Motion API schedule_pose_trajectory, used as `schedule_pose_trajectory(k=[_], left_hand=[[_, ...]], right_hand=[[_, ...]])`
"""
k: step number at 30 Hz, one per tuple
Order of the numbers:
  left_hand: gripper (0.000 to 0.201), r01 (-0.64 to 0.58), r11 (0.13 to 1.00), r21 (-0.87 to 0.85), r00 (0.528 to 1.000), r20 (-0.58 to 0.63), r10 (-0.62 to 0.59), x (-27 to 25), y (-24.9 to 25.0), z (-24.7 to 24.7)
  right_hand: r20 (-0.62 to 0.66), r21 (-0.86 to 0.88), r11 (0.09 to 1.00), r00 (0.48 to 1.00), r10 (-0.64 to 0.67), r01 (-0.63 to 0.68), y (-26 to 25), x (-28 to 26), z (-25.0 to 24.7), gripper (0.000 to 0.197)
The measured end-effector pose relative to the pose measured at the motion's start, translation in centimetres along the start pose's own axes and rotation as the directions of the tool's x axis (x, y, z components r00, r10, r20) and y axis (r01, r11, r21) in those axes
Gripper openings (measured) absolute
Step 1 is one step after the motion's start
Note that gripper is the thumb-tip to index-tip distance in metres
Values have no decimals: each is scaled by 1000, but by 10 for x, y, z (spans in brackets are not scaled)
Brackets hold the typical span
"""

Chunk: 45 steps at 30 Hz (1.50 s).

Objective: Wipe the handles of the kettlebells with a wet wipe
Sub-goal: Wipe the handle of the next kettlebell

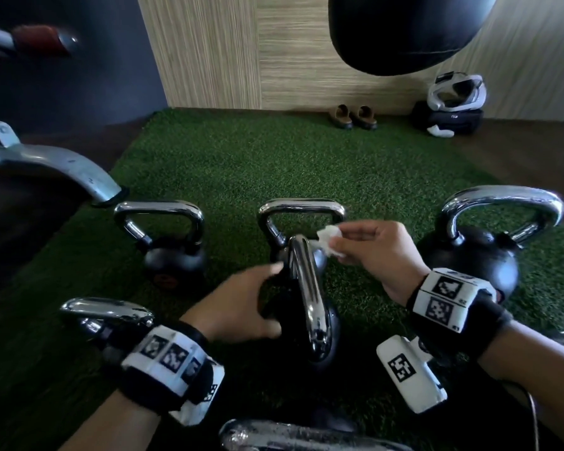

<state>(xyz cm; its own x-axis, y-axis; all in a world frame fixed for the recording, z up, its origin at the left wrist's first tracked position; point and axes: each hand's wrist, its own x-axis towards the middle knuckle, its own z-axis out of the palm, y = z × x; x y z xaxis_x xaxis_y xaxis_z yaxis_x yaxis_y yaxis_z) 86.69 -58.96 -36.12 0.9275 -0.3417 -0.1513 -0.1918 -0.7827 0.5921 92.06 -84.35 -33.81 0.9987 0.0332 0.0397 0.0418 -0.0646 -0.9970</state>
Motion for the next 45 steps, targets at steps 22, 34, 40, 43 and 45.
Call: schedule_pose_trajectory(k=[22, 34, 40, 43, 45], left_hand=[[121, -273, 957, -92, 960, -92, 265, 11, -17, 66], [114, -272, 949, -162, 957, -144, 250, 14, -10, 67], [117, -234, 966, -113, 972, -59, 229, 22, -10, 60], [111, -227, 969, -96, 974, -27, 225, 28, -12, 57], [107, -228, 970, -80, 974, -18, 227, 31, -13, 55]], right_hand=[[-43, -311, 951, 999, -20, 6, 55, 8, 23, 20], [-84, -320, 924, 966, -246, 208, 37, 3, 25, 22], [-36, -404, 878, 955, -295, 256, 35, 15, 24, 27], [-41, -428, 835, 916, -400, 346, 31, 13, 23, 24], [7, -468, 741, 840, -542, 482, 30, 4, 21, 27]])
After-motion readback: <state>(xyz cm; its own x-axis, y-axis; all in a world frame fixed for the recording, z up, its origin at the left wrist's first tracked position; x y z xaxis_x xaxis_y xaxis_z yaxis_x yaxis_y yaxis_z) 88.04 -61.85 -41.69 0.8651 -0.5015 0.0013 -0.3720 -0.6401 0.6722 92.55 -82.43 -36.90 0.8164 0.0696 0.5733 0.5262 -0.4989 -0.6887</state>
